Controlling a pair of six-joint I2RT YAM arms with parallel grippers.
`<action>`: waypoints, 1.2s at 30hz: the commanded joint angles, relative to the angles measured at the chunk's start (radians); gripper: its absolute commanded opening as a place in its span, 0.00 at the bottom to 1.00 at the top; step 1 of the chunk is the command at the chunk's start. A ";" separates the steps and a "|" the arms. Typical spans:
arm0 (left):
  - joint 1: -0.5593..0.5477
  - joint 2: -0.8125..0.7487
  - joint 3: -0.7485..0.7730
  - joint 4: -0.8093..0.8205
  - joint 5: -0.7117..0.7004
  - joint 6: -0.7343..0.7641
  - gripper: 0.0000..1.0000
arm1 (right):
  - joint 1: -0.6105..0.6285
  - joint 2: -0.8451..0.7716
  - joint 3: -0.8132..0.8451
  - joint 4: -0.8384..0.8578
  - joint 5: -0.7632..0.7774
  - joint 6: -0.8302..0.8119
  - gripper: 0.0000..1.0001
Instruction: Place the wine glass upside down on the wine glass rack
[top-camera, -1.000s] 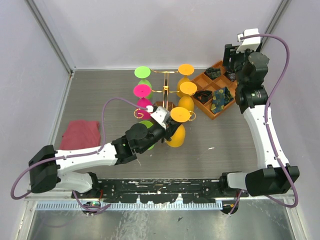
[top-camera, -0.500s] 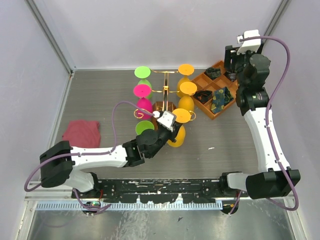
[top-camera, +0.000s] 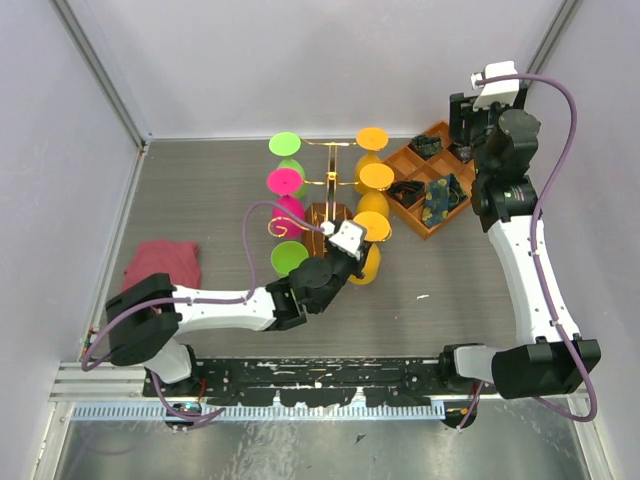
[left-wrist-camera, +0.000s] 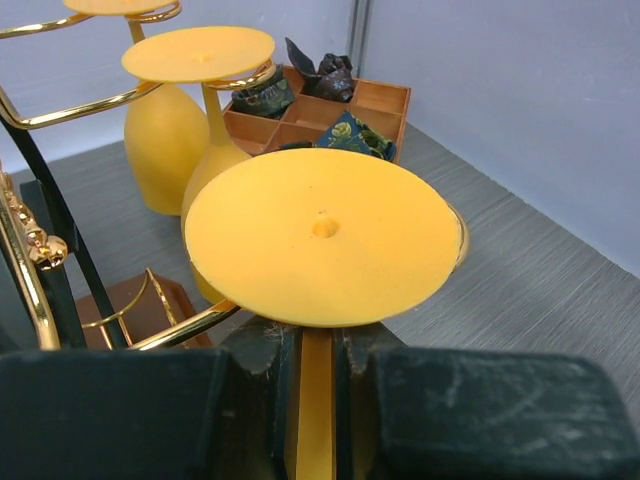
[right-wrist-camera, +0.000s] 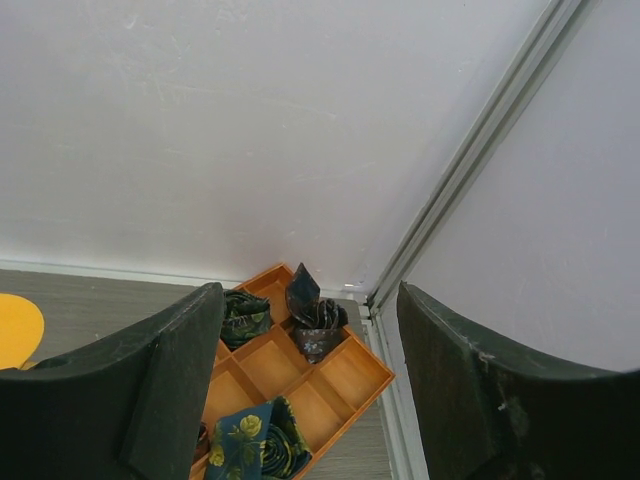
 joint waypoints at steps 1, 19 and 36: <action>-0.004 0.022 0.043 0.083 0.016 0.035 0.00 | -0.001 -0.039 0.002 0.058 0.019 -0.026 0.75; -0.003 0.003 -0.015 0.119 0.323 0.048 0.00 | -0.002 -0.051 -0.013 0.056 0.027 -0.029 0.76; -0.003 0.109 -0.019 0.297 0.345 0.129 0.16 | -0.002 -0.052 -0.023 0.058 0.027 -0.031 0.76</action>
